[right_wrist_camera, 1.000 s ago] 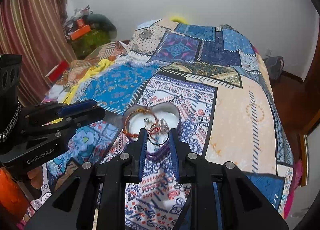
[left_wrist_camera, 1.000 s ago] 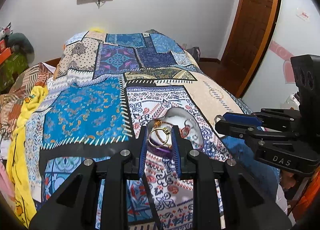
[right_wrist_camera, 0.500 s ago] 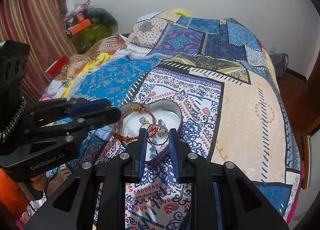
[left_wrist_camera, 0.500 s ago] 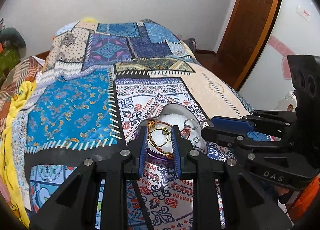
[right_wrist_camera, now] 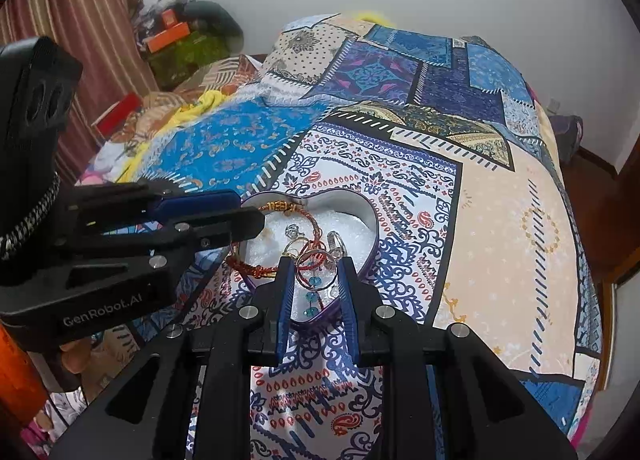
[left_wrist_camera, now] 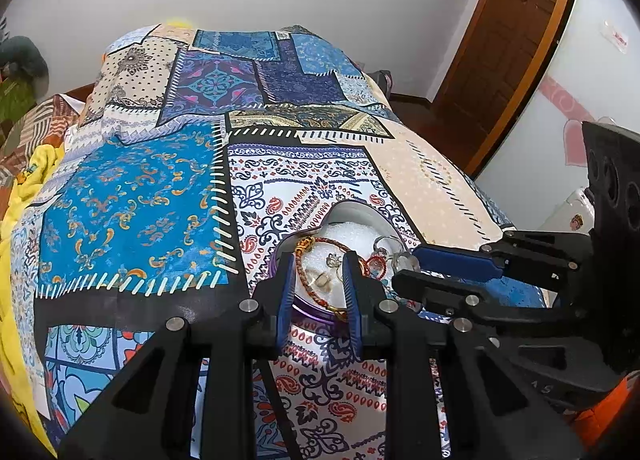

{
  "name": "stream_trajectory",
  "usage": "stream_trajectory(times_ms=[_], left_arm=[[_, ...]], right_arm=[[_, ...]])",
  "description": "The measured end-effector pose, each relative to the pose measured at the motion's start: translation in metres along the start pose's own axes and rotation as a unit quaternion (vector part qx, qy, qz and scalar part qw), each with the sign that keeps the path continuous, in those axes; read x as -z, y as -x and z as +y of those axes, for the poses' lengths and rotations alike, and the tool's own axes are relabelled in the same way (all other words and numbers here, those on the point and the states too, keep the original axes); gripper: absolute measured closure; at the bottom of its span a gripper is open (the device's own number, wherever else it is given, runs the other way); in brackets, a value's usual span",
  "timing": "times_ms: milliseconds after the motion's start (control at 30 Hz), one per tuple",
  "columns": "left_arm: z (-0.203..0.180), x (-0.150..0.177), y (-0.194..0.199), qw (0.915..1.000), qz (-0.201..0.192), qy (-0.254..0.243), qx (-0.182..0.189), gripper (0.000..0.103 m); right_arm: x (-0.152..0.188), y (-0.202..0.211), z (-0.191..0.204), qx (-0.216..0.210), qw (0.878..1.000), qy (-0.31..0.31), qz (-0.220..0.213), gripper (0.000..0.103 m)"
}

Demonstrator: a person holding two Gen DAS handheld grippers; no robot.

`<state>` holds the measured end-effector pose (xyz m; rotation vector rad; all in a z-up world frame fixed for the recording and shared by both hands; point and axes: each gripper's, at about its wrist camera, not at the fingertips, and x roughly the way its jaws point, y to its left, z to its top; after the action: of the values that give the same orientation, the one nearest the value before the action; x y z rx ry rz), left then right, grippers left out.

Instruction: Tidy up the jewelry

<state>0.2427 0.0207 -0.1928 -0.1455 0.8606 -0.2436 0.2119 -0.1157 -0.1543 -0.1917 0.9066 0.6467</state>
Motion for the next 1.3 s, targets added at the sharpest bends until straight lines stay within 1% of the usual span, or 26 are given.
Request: stream_trajectory(times_ms=[67, 167, 333, 467, 567, 700, 767, 833, 933, 1000, 1033, 1067, 1100, 1133, 1167, 1200, 1233, 1267, 1300], left_arm=[[0.001, 0.000, 0.003, 1.0000, -0.002, 0.002, 0.000, 0.081], [0.001, -0.001, 0.012, 1.0000, -0.009, 0.003, -0.002, 0.080], [-0.003, -0.004, 0.036, 0.9995, -0.030, 0.000, -0.006, 0.080], [-0.010, -0.006, 0.063, 0.9983, -0.056, -0.004, -0.016, 0.080], [-0.016, -0.008, 0.087, 0.9967, -0.078, -0.006, -0.020, 0.080], [-0.031, -0.008, 0.132, 0.9915, -0.125, -0.015, -0.033, 0.080], [-0.042, -0.007, 0.157, 0.9866, -0.155, -0.024, -0.043, 0.080], [-0.052, -0.005, 0.181, 0.9808, -0.185, -0.034, -0.052, 0.080], [-0.069, 0.002, 0.222, 0.9685, -0.237, -0.046, -0.060, 0.077], [-0.079, 0.008, 0.243, 0.9601, -0.266, -0.052, -0.068, 0.072], [-0.084, 0.012, 0.255, 0.9543, -0.284, -0.056, -0.073, 0.070], [-0.088, 0.016, 0.264, 0.9494, -0.298, -0.060, -0.078, 0.065], [-0.092, 0.020, 0.272, 0.9447, -0.311, -0.062, -0.083, 0.058], [-0.096, 0.023, 0.278, 0.9407, -0.322, -0.063, -0.087, 0.054], [-0.099, 0.026, 0.285, 0.9366, -0.332, -0.064, -0.091, 0.045], [-0.102, 0.030, 0.292, 0.9327, -0.342, -0.064, -0.093, 0.037], [-0.103, 0.033, 0.296, 0.9301, -0.349, -0.063, -0.096, 0.033], [-0.104, 0.036, 0.300, 0.9270, -0.356, -0.061, -0.100, 0.026], [-0.106, 0.039, 0.304, 0.9240, -0.363, -0.058, -0.105, 0.017]], right_arm=[[0.000, 0.002, 0.002, 0.008, 1.000, 0.005, -0.001, 0.081], [-0.002, 0.006, 0.003, 0.010, 1.000, 0.005, -0.004, 0.079], [-0.006, 0.022, 0.007, 0.015, 1.000, 0.008, -0.018, 0.078], [-0.009, 0.042, 0.014, 0.022, 0.999, 0.010, -0.039, 0.078], [-0.012, 0.065, 0.019, 0.033, 0.997, 0.010, -0.064, 0.078], [-0.013, 0.111, 0.030, 0.053, 0.992, 0.008, -0.117, 0.078], [-0.012, 0.136, 0.036, 0.059, 0.987, 0.004, -0.148, 0.078], [-0.011, 0.165, 0.044, 0.070, 0.980, 0.001, -0.184, 0.078], [-0.006, 0.206, 0.059, 0.084, 0.967, 0.001, -0.241, 0.078], [0.000, 0.235, 0.071, 0.094, 0.955, 0.003, -0.282, 0.078], [0.003, 0.246, 0.076, 0.098, 0.950, 0.002, -0.297, 0.078], [0.007, 0.257, 0.082, 0.103, 0.944, 0.002, -0.314, 0.078], [0.011, 0.267, 0.088, 0.108, 0.938, 0.001, -0.330, 0.077], [0.014, 0.275, 0.092, 0.115, 0.932, 0.000, -0.342, 0.074], [0.017, 0.281, 0.096, 0.121, 0.928, -0.002, -0.353, 0.064], [0.020, 0.285, 0.099, 0.125, 0.924, -0.004, -0.362, 0.057], [0.024, 0.291, 0.103, 0.132, 0.918, -0.006, -0.375, 0.047], [0.027, 0.294, 0.106, 0.138, 0.913, -0.007, -0.384, 0.040], [0.031, 0.298, 0.110, 0.145, 0.908, -0.008, -0.392, 0.038]])
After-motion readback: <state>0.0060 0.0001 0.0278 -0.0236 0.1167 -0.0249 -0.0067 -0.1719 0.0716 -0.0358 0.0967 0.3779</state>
